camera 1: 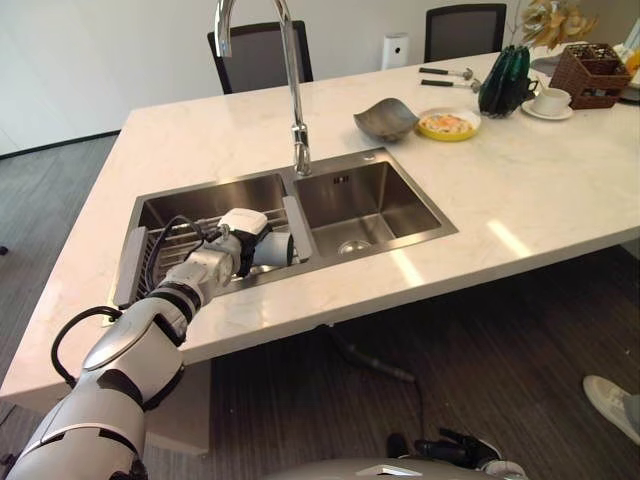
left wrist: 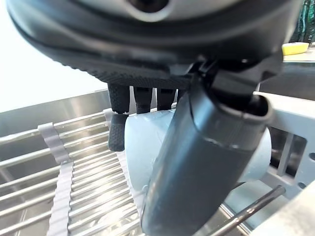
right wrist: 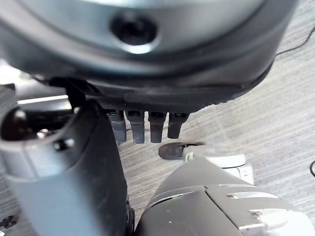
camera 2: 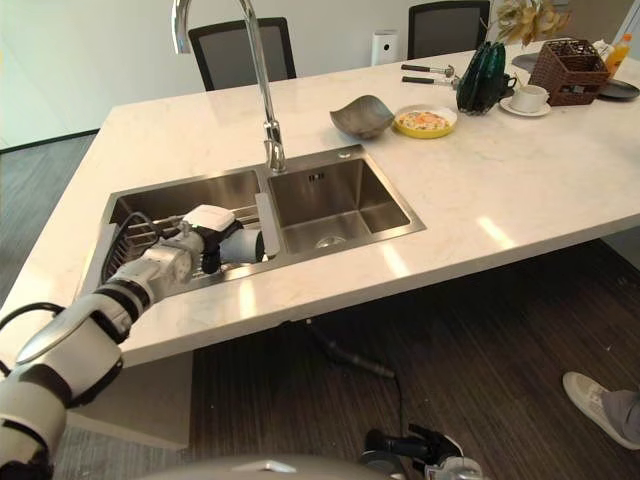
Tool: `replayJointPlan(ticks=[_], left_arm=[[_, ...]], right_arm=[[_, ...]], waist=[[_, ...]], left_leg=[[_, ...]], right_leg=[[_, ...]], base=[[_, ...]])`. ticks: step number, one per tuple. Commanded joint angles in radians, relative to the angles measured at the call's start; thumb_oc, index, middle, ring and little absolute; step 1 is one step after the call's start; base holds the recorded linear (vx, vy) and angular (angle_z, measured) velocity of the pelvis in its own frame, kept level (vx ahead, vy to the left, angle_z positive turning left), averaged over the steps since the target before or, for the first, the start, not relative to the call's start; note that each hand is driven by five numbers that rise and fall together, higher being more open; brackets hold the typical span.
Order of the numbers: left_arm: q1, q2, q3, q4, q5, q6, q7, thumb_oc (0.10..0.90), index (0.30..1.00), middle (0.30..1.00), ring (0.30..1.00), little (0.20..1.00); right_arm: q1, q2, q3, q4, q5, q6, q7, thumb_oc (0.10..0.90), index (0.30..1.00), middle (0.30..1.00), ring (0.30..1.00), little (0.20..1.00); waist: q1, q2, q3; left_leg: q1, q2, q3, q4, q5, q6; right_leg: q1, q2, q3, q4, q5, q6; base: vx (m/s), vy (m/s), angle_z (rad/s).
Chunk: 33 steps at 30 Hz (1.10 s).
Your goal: Place the dishes in the dishwasher.
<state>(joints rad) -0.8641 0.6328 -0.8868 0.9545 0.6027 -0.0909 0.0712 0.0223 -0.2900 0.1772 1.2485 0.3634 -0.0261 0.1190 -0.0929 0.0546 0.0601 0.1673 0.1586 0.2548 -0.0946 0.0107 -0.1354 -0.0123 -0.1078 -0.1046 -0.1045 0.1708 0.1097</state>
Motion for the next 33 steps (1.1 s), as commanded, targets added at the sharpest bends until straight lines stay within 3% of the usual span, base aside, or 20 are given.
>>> replayJointPlan(ticks=[1, 5, 6, 8, 12, 14, 15, 16, 18, 19, 20, 22, 26, 27, 29, 31, 33], left_arm=[[-0.116, 0.049, 0.023, -0.044, 0.045, -0.035, 0.152, 0.4, 0.3, 0.3, 0.3, 0.3], [-0.087, 0.095, 0.072, -0.111, 0.046, -0.021, 0.236, 0.4, 0.3, 0.3, 0.3, 0.3], [-0.045, 0.185, 0.194, -0.244, -0.066, -0.031, 0.285, 0.4, 0.3, 0.3, 0.3, 0.3], [-0.017, 0.206, 0.258, -0.296, -0.116, -0.032, 0.304, 0.4, 0.3, 0.3, 0.3, 0.3], [0.191, 0.223, 0.589, -0.515, -0.391, -0.097, 0.317, 0.4, 0.3, 0.3, 0.3, 0.3], [0.299, 0.19, 0.749, -0.616, -0.579, -0.154, 0.303, 0.4, 0.3, 0.3, 0.3, 0.3], [0.304, 0.19, 0.755, -0.62, -0.579, -0.153, 0.302, 0.4, 0.3, 0.3, 0.3, 0.3], [0.397, 0.135, 0.871, -0.69, -0.736, -0.207, 0.27, 0.4, 0.3, 0.3, 0.3, 0.3], [0.513, 0.071, 0.981, -0.768, -0.866, -0.249, 0.229, 0.4, 0.3, 0.3, 0.3, 0.3], [0.515, 0.071, 0.982, -0.769, -0.866, -0.249, 0.229, 0.4, 0.3, 0.3, 0.3, 0.3], [0.648, -0.026, 1.079, -0.855, -0.999, -0.278, 0.17, 0.4, 0.3, 0.3, 0.3, 0.3], [0.693, -0.057, 1.106, -0.879, -1.029, -0.28, 0.151, 0.4, 0.3, 0.3, 0.3, 0.3], [0.81, -0.169, 1.138, -0.931, -1.088, -0.275, 0.117, 0.4, 0.3, 0.3, 0.3, 0.3], [0.855, -0.189, 1.147, -0.929, -1.078, -0.27, 0.108, 0.4, 0.3, 0.3, 0.3, 0.3], [0.917, -0.224, 1.149, -0.938, -1.075, -0.262, 0.094, 0.4, 0.3, 0.3, 0.3, 0.3], [0.957, -0.235, 1.16, -0.939, -1.062, -0.256, 0.093, 0.4, 0.3, 0.3, 0.3, 0.3], [1.001, -0.236, 1.182, -0.947, -1.051, -0.264, 0.103, 0.4, 0.3, 0.3, 0.3, 0.3]], right_arm=[[0.049, -0.032, 0.052, 0.016, -0.011, -0.021, -0.013, 0.8, 0.9, 0.9, 0.9, 0.9], [0.071, -0.025, 0.046, 0.003, -0.013, -0.035, -0.026, 0.8, 0.9, 0.9, 0.9, 0.9], [0.099, -0.021, 0.015, -0.012, -0.001, -0.035, -0.034, 0.8, 0.9, 0.9, 0.9, 0.9], [0.106, -0.016, 0.004, -0.016, 0.004, -0.037, -0.036, 0.8, 0.9, 0.9, 0.9, 0.9], [0.128, -0.009, -0.027, -0.04, 0.015, -0.03, -0.036, 0.8, 0.9, 0.9, 0.9, 0.9], [0.129, -0.007, -0.039, -0.054, 0.02, -0.023, -0.029, 0.8, 0.9, 0.9, 0.9, 0.9], [0.129, -0.009, -0.037, -0.054, 0.02, -0.023, -0.029, 0.8, 0.9, 0.9, 0.9, 0.9], [0.13, -0.007, -0.034, -0.07, 0.016, -0.02, -0.021, 0.8, 0.9, 0.9, 0.9, 0.9], [0.133, -0.003, -0.025, -0.098, 0.006, -0.019, -0.008, 0.8, 0.9, 0.9, 0.9, 0.9], [0.133, -0.003, -0.024, -0.098, 0.006, -0.018, -0.008, 0.8, 0.9, 0.9, 0.9, 0.9], [0.122, -0.003, 0.013, -0.157, -0.026, -0.018, 0.016, 0.8, 0.9, 0.9, 0.9, 0.9], [0.119, -0.01, 0.028, -0.181, -0.042, -0.019, 0.021, 0.8, 0.9, 0.9, 0.9, 0.9], [0.088, -0.043, 0.069, -0.268, -0.1, -0.027, 0.021, 0.8, 0.9, 0.9, 0.9, 0.9], [0.079, -0.056, 0.063, -0.279, -0.11, -0.036, 0.016, 0.8, 0.9, 0.9, 0.9, 0.9], [0.073, -0.066, 0.054, -0.283, -0.118, -0.042, 0.013, 0.8, 0.9, 0.9, 0.9, 0.9], [0.069, -0.079, 0.039, -0.278, -0.122, -0.047, -0.001, 0.8, 0.9, 0.9, 0.9, 0.9], [0.067, -0.08, 0.051, -0.263, -0.127, -0.045, 0.0, 0.8, 0.9, 0.9, 0.9, 0.9]], waist=[[-0.011, -0.012, 0.051], [0.005, -0.006, 0.048], [0.026, 0.005, 0.041], [0.035, 0.008, 0.04], [0.065, 0.023, 0.037], [0.089, 0.031, 0.037], [0.085, 0.032, 0.036], [0.103, 0.039, 0.033], [0.125, 0.045, 0.026], [0.124, 0.045, 0.026], [0.168, 0.061, 0.029], [0.185, 0.067, 0.03], [0.252, 0.085, 0.052], [0.267, 0.084, 0.058], [0.27, 0.076, 0.056], [0.263, 0.056, 0.061], [0.271, 0.062, 0.062]], left_leg=[[0.022, -0.016, -0.041, 0.007, -0.053, -0.001], [0.012, -0.009, -0.076, 0.007, -0.036, -0.011], [0.0, -0.002, -0.131, 0.007, -0.015, -0.02], [-0.004, 0.0, -0.149, 0.009, -0.007, -0.023], [-0.025, 0.007, -0.233, 0.042, 0.008, -0.037], [-0.036, 0.011, -0.274, 0.07, 0.008, -0.044], [-0.04, 0.01, -0.276, 0.071, 0.011, -0.043], [-0.048, 0.011, -0.306, 0.092, 0.024, -0.053], [-0.054, 0.017, -0.333, 0.109, 0.047, -0.067], [-0.054, 0.017, -0.334, 0.108, 0.047, -0.067], [-0.062, 0.036, -0.376, 0.135, 0.094, -0.09], [-0.071, 0.042, -0.392, 0.145, 0.108, -0.095], [-0.165, 0.048, -0.458, 0.13, 0.289, -0.126], [-0.189, 0.067, -0.391, 0.092, 0.317, -0.126], [-0.224, 0.117, -0.194, 0.044, 0.352, -0.126], [-0.223, 0.178, 0.005, 0.044, 0.35, -0.126], [-0.197, 0.179, 0.023, 0.073, 0.33, -0.126]], right_leg=[[0.089, -0.055, -0.092, 0.017, -0.153, 0.109], [0.11, -0.053, -0.115, 0.017, -0.167, 0.098], [0.134, -0.049, -0.145, 0.017, -0.185, 0.083], [0.145, -0.048, -0.156, 0.017, -0.19, 0.077], [0.196, -0.037, -0.198, 0.017, -0.219, 0.045], [0.223, -0.025, -0.217, 0.017, -0.233, 0.025], [0.22, -0.027, -0.218, 0.017, -0.231, 0.026], [0.238, -0.015, -0.231, 0.017, -0.243, 0.009], [0.252, -0.002, -0.243, 0.017, -0.254, -0.005], [0.252, -0.002, -0.244, 0.017, -0.254, -0.005], [0.271, 0.025, -0.252, 0.017, -0.273, -0.028], [0.274, 0.035, -0.26, 0.017, -0.28, -0.036], [0.248, 0.04, -0.331, 0.017, -0.278, -0.046], [0.239, 0.029, -0.37, 0.017, -0.283, -0.045], [0.218, -0.001, -0.458, 0.017, -0.282, -0.033], [0.215, -0.032, -0.526, 0.017, -0.286, -0.019], [0.201, -0.033, -0.533, 0.017, -0.274, -0.02]], base=[[-0.03, -0.085, 0.12], [-0.02, -0.087, 0.35], [-0.02, -0.145, 0.23], [0.0, -0.122, 0.41], [0.03, -0.146, 0.71], [0.04, -0.143, 0.35], [0.06, -0.168, 0.37], [0.05, -0.165, 0.46], [0.06, -0.176, 0.38], [0.08, -0.266, 0.27], [0.05, -0.203, 0.29], [0.04, -0.187, 0.28], [-0.1, -0.069, 0.7], [-0.17, 0.004, 1.14], [-0.16, -0.055, 1.41], [-0.15, -0.102, 1.5], [-0.13, -0.026, 1.11]])
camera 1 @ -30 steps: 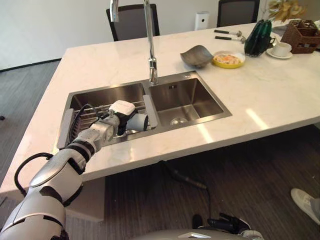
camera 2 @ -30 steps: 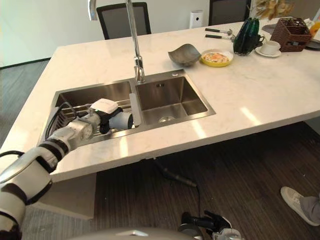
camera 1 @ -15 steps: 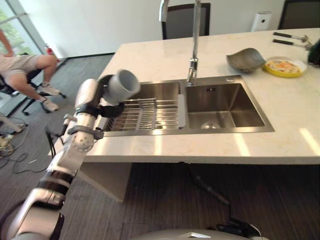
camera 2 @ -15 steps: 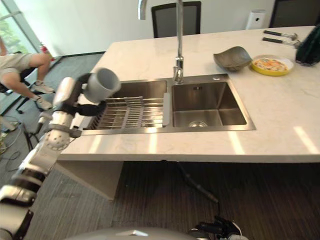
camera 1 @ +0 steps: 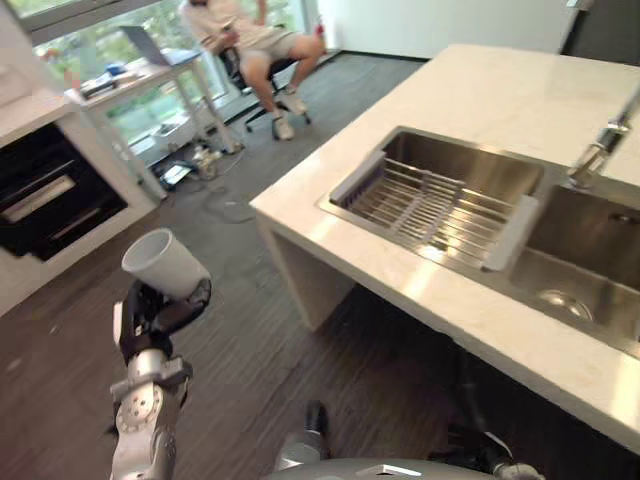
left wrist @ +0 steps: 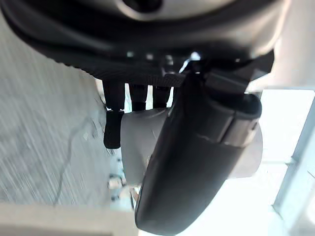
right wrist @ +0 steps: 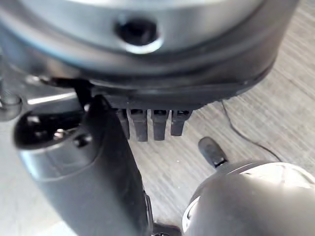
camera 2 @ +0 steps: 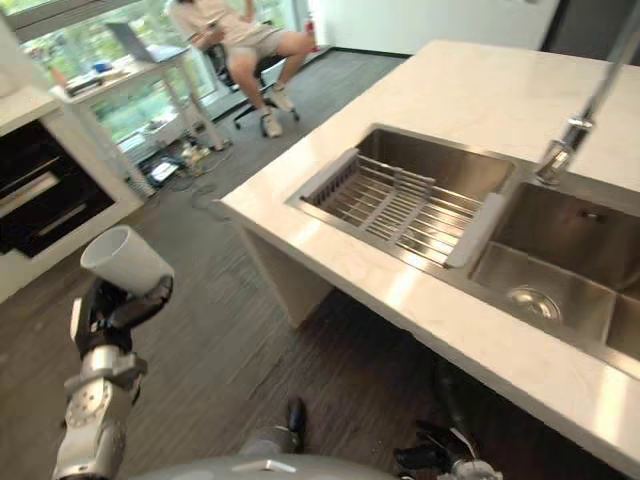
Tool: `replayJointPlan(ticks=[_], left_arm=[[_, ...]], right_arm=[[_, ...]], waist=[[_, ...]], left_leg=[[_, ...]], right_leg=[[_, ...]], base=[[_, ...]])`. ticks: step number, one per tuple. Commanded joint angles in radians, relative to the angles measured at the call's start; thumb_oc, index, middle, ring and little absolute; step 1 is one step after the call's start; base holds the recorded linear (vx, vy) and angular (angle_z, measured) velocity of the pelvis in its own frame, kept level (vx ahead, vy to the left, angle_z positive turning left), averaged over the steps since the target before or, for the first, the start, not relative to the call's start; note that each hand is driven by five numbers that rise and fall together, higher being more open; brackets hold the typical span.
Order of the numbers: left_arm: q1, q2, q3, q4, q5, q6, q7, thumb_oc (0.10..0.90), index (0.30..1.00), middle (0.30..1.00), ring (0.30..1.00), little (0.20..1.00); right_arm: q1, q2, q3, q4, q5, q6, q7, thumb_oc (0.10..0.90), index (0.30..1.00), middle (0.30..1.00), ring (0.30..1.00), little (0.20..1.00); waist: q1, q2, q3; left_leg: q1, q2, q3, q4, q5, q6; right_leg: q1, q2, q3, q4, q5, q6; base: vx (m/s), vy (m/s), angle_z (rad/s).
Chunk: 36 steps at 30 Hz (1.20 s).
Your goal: Place the dishes in the dishwasher.
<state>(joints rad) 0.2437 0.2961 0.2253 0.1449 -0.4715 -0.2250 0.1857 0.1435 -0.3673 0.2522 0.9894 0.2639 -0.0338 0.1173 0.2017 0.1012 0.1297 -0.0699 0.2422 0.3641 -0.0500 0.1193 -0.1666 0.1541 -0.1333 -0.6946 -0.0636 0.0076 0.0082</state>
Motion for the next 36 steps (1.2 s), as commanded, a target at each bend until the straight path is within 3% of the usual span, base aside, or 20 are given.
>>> replayJointPlan(ticks=[1, 2, 4, 10, 14, 16, 19, 20, 21, 22, 23, 24, 25, 27, 29, 30, 31, 32, 34, 36], left_arm=[[-0.105, 0.101, 0.071, -0.139, 0.024, -0.129, -0.011, 0.4, 0.3, 0.3, 0.3, 0.3], [-0.091, 0.117, 0.1, -0.139, 0.056, -0.132, 0.008, 0.4, 0.3, 0.3, 0.3, 0.3], [-0.093, 0.14, 0.107, -0.135, 0.113, -0.127, 0.037, 0.4, 0.3, 0.3, 0.3, 0.3], [-0.144, 0.211, 0.081, -0.149, 0.252, -0.112, 0.072, 0.4, 0.3, 0.3, 0.3, 0.3], [-0.136, 0.242, 0.067, -0.188, 0.351, -0.087, 0.066, 0.4, 0.3, 0.3, 0.3, 0.3], [-0.102, 0.266, 0.082, -0.201, 0.442, -0.075, 0.076, 0.4, 0.3, 0.3, 0.3, 0.3], [-0.068, 0.267, 0.114, -0.216, 0.496, -0.064, 0.091, 0.4, 0.3, 0.3, 0.3, 0.3], [-0.067, 0.267, 0.114, -0.216, 0.496, -0.063, 0.091, 0.4, 0.3, 0.3, 0.3, 0.3], [-0.07, 0.277, 0.111, -0.218, 0.535, -0.056, 0.102, 0.4, 0.3, 0.3, 0.3, 0.3], [-0.102, 0.296, 0.072, -0.204, 0.554, -0.047, 0.103, 0.4, 0.3, 0.3, 0.3, 0.3], [-0.122, 0.299, 0.047, -0.208, 0.549, -0.052, 0.097, 0.4, 0.3, 0.3, 0.3, 0.3], [-0.122, 0.299, 0.047, -0.208, 0.549, -0.052, 0.097, 0.4, 0.3, 0.3, 0.3, 0.3], [-0.208, 0.32, -0.037, -0.184, 0.563, -0.047, 0.093, 0.4, 0.3, 0.3, 0.3, 0.3], [-0.299, 0.333, -0.14, -0.161, 0.567, -0.044, 0.08, 0.4, 0.3, 0.3, 0.3, 0.3], [-0.349, 0.33, -0.2, -0.167, 0.575, -0.043, 0.063, 0.4, 0.3, 0.3, 0.3, 0.3], [-0.351, 0.33, -0.203, -0.167, 0.575, -0.042, 0.064, 0.4, 0.3, 0.3, 0.3, 0.3], [-0.432, 0.288, -0.297, -0.158, 0.561, -0.045, 0.037, 0.4, 0.3, 0.3, 0.3, 0.3], [-0.425, 0.276, -0.316, -0.164, 0.556, -0.043, 0.032, 0.4, 0.3, 0.3, 0.3, 0.3], [-0.4, 0.269, -0.302, -0.172, 0.53, -0.048, 0.028, 0.4, 0.3, 0.3, 0.3, 0.3], [-0.364, 0.28, -0.291, -0.189, 0.517, -0.048, 0.015, 0.4, 0.3, 0.3, 0.3, 0.3]], right_arm=[[-0.054, -0.003, -0.022, -0.004, -0.027, -0.037, 0.002, 0.8, 0.9, 0.9, 0.9, 0.9], [-0.064, 0.003, -0.013, 0.011, -0.036, -0.033, -0.003, 0.8, 0.9, 0.9, 0.9, 0.9], [-0.076, 0.018, -0.017, 0.031, -0.029, -0.029, -0.009, 0.8, 0.9, 0.9, 0.9, 0.9], [-0.038, 0.053, -0.052, 0.04, -0.02, -0.023, -0.012, 0.8, 0.9, 0.9, 0.9, 0.9], [-0.028, 0.061, -0.081, 0.069, -0.046, -0.019, -0.028, 0.8, 0.9, 0.9, 0.9, 0.9], [-0.041, 0.058, -0.079, 0.108, -0.082, -0.011, -0.037, 0.8, 0.9, 0.9, 0.9, 0.9], [-0.042, 0.068, -0.082, 0.112, -0.112, -0.008, -0.04, 0.8, 0.9, 0.9, 0.9, 0.9], [-0.041, 0.069, -0.082, 0.112, -0.112, -0.008, -0.04, 0.8, 0.9, 0.9, 0.9, 0.9], [-0.04, 0.088, -0.087, 0.099, -0.101, -0.012, -0.04, 0.8, 0.9, 0.9, 0.9, 0.9], [-0.044, 0.095, -0.083, 0.082, -0.093, -0.02, -0.045, 0.8, 0.9, 0.9, 0.9, 0.9], [-0.053, 0.097, -0.086, 0.08, -0.079, -0.02, -0.05, 0.8, 0.9, 0.9, 0.9, 0.9], [-0.053, 0.097, -0.086, 0.08, -0.079, -0.02, -0.05, 0.8, 0.9, 0.9, 0.9, 0.9], [-0.048, 0.113, -0.098, 0.08, -0.044, -0.022, -0.055, 0.8, 0.9, 0.9, 0.9, 0.9], [-0.046, 0.127, -0.085, 0.069, 0.005, -0.03, -0.054, 0.8, 0.9, 0.9, 0.9, 0.9], [-0.041, 0.131, -0.078, 0.066, 0.018, -0.027, -0.058, 0.8, 0.9, 0.9, 0.9, 0.9], [-0.04, 0.131, -0.079, 0.066, 0.018, -0.028, -0.058, 0.8, 0.9, 0.9, 0.9, 0.9], [-0.09, 0.158, -0.063, 0.173, 0.01, -0.01, -0.114, 0.8, 0.9, 0.9, 0.9, 0.9], [-0.12, 0.157, -0.071, 0.234, -0.003, 0.0, -0.118, 0.8, 0.9, 0.9, 0.9, 0.9], [-0.157, 0.141, -0.062, 0.26, -0.051, 0.006, -0.121, 0.8, 0.9, 0.9, 0.9, 0.9], [-0.168, 0.13, -0.042, 0.251, -0.075, 0.004, -0.119, 0.8, 0.9, 0.9, 0.9, 0.9]], waist=[[-0.024, 0.015, -0.008], [-0.011, 0.017, -0.012], [-0.015, 0.004, -0.02], [-0.101, -0.038, -0.044], [-0.118, -0.05, -0.039], [-0.102, -0.052, -0.035], [-0.072, -0.078, -0.025], [-0.073, -0.08, -0.024], [-0.067, -0.093, -0.019], [-0.096, -0.113, -0.016], [-0.121, -0.114, -0.009], [-0.121, -0.114, -0.009], [-0.152, -0.125, -0.001], [-0.188, -0.138, 0.006], [-0.195, -0.154, 0.011], [-0.198, -0.155, 0.012], [-0.183, -0.158, 0.016], [-0.167, -0.15, 0.003], [-0.151, -0.146, -0.021], [-0.137, -0.149, -0.039]], left_leg=[[0.04, 0.095, -0.087, 0.03, 0.219, -0.095], [0.07, 0.084, -0.127, 0.071, 0.189, -0.095], [0.106, 0.079, -0.134, 0.1, 0.132, -0.091], [0.232, 0.068, -0.007, 0.109, -0.014, -0.07], [0.231, 0.067, 0.042, 0.062, -0.055, -0.046], [0.24, 0.028, 0.026, 0.027, -0.117, -0.022], [0.236, -0.074, -0.028, -0.025, -0.162, 0.042], [0.236, -0.077, -0.029, -0.026, -0.162, 0.044], [0.221, -0.125, -0.091, -0.032, -0.185, 0.073], [0.206, -0.148, -0.162, -0.036, -0.191, 0.083], [0.211, -0.164, -0.209, -0.037, -0.2, 0.093], [0.211, -0.164, -0.209, -0.037, -0.2, 0.093], [0.194, -0.189, -0.307, -0.037, -0.174, 0.11], [0.183, -0.208, -0.415, -0.037, -0.167, 0.122], [0.176, -0.228, -0.482, -0.037, -0.159, 0.125], [0.177, -0.229, -0.488, -0.037, -0.159, 0.125], [0.173, -0.248, -0.563, -0.037, -0.141, 0.129], [0.176, -0.258, -0.589, -0.037, -0.145, 0.13], [0.181, -0.251, -0.57, -0.037, -0.151, 0.121], [0.194, -0.243, -0.56, -0.037, -0.156, 0.117]], right_leg=[[0.036, -0.007, 0.057, -0.024, -0.111, 0.082], [0.023, -0.007, 0.059, -0.024, -0.101, 0.076], [0.009, -0.013, 0.023, -0.021, -0.095, 0.071], [-0.049, -0.073, -0.134, 0.007, -0.031, 0.072], [-0.045, -0.159, -0.231, 0.035, 0.036, 0.107], [-0.05, -0.198, -0.242, 0.041, 0.071, 0.14], [-0.043, -0.296, -0.247, 0.083, 0.135, 0.195], [-0.042, -0.3, -0.248, 0.085, 0.136, 0.197], [-0.052, -0.348, -0.18, 0.162, 0.159, 0.229], [-0.083, -0.348, -0.042, 0.208, 0.16, 0.233], [-0.111, -0.322, 0.106, 0.242, 0.137, 0.229], [-0.111, -0.322, 0.106, 0.242, 0.137, 0.229], [-0.15, -0.221, 0.379, 0.229, 0.073, 0.195], [-0.149, -0.095, 0.549, 0.178, -0.012, 0.171], [-0.149, -0.057, 0.604, 0.147, -0.007, 0.174], [-0.145, -0.058, 0.598, 0.146, -0.008, 0.174], [-0.106, -0.061, 0.573, 0.123, -0.004, 0.169], [-0.067, -0.065, 0.535, 0.093, -0.007, 0.164], [-0.032, -0.072, 0.47, 0.057, 0.008, 0.169], [-0.012, -0.06, 0.47, 0.021, 0.013, 0.168]], base=[[-0.15, 0.01, 0.78], [-0.19, 0.007, 0.63], [-0.27, -0.006, 0.18], [-0.28, 0.101, 1.23], [-0.23, 0.402, 0.86], [-0.19, 0.524, 1.01], [-0.13, 0.485, 0.54], [-0.03, 0.411, 0.4], [0.06, 0.348, 0.51], [0.11, 0.421, 1.06], [0.11, 0.181, 0.94], [0.05, 0.155, 2.33], [0.05, 0.116, 2.11], [0.08, 0.126, 2.62], [0.08, 0.046, 2.48], [0.07, 0.008, 1.62], [0.09, 0.001, 1.34], [0.13, -0.003, 1.83], [0.15, -0.032, 1.42], [0.12, -0.05, 0.1]])
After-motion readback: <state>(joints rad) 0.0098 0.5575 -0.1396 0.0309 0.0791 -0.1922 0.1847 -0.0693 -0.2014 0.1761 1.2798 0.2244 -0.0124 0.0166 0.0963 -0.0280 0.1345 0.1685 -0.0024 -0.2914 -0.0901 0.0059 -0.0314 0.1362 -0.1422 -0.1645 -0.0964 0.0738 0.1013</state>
